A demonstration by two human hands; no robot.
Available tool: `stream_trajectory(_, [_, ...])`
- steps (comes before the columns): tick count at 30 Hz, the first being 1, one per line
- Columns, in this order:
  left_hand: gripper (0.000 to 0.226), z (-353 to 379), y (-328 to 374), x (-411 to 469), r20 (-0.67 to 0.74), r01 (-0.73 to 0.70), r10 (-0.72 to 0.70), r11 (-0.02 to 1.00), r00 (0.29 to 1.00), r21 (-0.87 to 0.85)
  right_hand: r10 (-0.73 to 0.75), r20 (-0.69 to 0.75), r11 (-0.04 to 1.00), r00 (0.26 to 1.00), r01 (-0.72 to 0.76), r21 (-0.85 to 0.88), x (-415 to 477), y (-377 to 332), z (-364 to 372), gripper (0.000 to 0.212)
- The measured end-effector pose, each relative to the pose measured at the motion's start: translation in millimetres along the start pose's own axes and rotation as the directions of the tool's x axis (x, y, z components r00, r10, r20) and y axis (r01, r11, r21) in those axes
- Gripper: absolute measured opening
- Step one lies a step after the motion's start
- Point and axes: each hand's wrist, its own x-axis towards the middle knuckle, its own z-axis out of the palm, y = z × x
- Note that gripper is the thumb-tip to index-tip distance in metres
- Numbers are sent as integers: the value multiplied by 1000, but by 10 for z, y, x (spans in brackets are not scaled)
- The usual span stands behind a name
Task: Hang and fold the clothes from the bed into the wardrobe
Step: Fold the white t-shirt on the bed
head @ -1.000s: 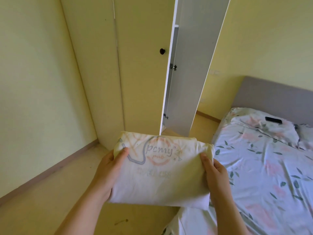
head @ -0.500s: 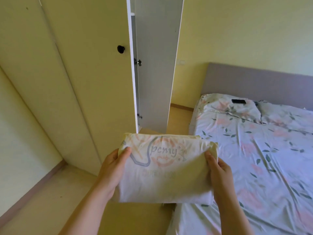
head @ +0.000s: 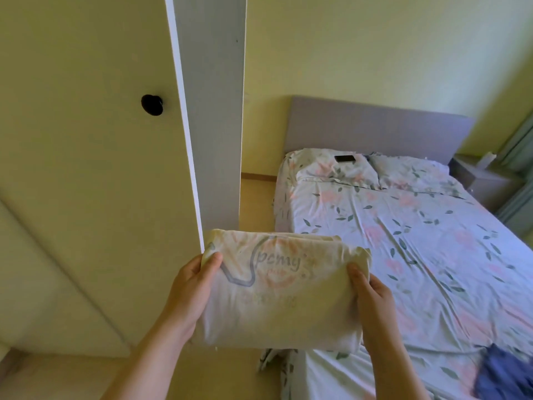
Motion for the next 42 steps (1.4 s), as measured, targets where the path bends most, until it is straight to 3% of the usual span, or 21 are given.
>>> stream_trajectory(4, [18,180,2,378,31,32,-32,999,999,3,8,-70,1000,998,-9,-19,250,-17,63,43])
stream_trajectory(9, [16,545,102,890,77,18,-20,999,997,29,32,-123,999,992,-32,3,775,-7,113,36])
stream_trajectory(16, [19,1049,236,1639,-94,-39,46,996,994,76,24,-64,1000,998,-24,2,1887,-190,336,48])
stream_trajectory(27, [24,1327,403,2941,-292,-58,83,994,953,95,-17,-26,1000,1000,17,-4,3087,-517,1074,43])
stream_trajectory(37, [35,1178,656,3603,-563,-86,171,981,808,174,-119,150,993,982,115,35,3938,-944,2000,27])
stream_trajectory(42, [34,964,920,4029,-672,-130,241,968,700,213,-184,321,983,929,171,69,4499,-1222,2669,47])
